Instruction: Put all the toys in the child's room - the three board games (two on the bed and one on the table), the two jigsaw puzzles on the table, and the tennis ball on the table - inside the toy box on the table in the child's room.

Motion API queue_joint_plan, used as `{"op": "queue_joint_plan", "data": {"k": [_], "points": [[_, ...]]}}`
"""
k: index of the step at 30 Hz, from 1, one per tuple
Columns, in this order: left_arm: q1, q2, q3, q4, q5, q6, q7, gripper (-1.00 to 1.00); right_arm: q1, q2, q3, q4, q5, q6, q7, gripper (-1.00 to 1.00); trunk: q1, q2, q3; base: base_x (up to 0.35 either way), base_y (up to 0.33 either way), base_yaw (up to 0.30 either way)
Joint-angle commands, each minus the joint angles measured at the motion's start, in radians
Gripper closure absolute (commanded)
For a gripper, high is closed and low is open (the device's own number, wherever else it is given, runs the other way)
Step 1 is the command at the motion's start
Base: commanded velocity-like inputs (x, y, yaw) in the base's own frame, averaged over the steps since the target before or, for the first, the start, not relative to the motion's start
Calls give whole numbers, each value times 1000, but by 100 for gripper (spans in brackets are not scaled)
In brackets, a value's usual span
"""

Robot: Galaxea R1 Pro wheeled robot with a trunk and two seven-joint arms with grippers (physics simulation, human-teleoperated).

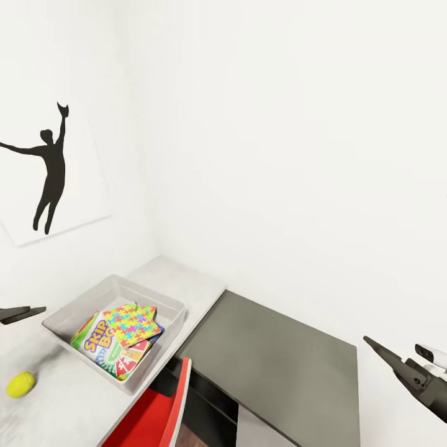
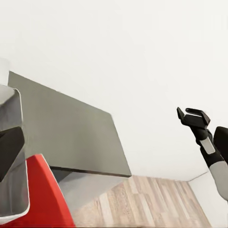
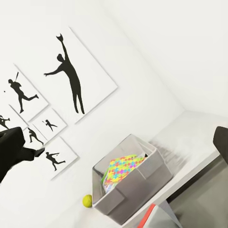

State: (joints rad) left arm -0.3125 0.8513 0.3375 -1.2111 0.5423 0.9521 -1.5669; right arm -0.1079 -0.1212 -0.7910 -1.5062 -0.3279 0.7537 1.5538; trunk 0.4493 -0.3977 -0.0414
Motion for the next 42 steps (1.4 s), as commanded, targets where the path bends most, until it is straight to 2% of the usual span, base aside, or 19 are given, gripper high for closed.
{"op": "queue_joint_plan", "data": {"k": [1,3,7,8,20,21,27,30,35,42], "points": [[-1,11,-1,8,-8,5,-4,-100,-1,0,-1,0,0,10,3,-100,1,-2,-2,0,0,0],[-1,35,0,36,-40,-16,-4,-100,-1,0,-1,0,0,10,3,-100,1,-2,-2,0,0,0],[-1,53,1,78,-98,-55,-4,-100,-1,0,-1,0,0,11,3,-100,1,-2,-2,0,0,0],[-2,58,1,96,-128,-75,-4,-100,-1,0,-1,-1,0,12,3,-100,1,-2,-2,0,0,0],[-2,63,-3,179,-288,-170,-4,-100,-1,-5,-8,-2,0,18,3,-100,1,-2,-2,0,0,0],[-2,63,-3,195,-315,-185,-4,-100,-1,-5,-12,-2,0,18,3,-100,1,-2,-2,0,0,0],[-2,60,-3,249,-396,-241,-4,-100,-1,-6,-20,-2,0,20,3,-100,1,-2,-4,0,0,0],[-2,56,-2,300,-456,-292,-4,-100,-1,-7,-22,-2,0,21,3,-100,1,-2,-5,0,0,0],[-2,53,0,338,-490,-336,25,-100,-1,-7,-23,-2,0,21,3,-100,1,-2,-9,0,0,0],[-2,46,-6,356,-506,-359,165,-100,-1,-8,-24,-2,0,21,3,-100,1,-2,-15,0,0,0]]}}
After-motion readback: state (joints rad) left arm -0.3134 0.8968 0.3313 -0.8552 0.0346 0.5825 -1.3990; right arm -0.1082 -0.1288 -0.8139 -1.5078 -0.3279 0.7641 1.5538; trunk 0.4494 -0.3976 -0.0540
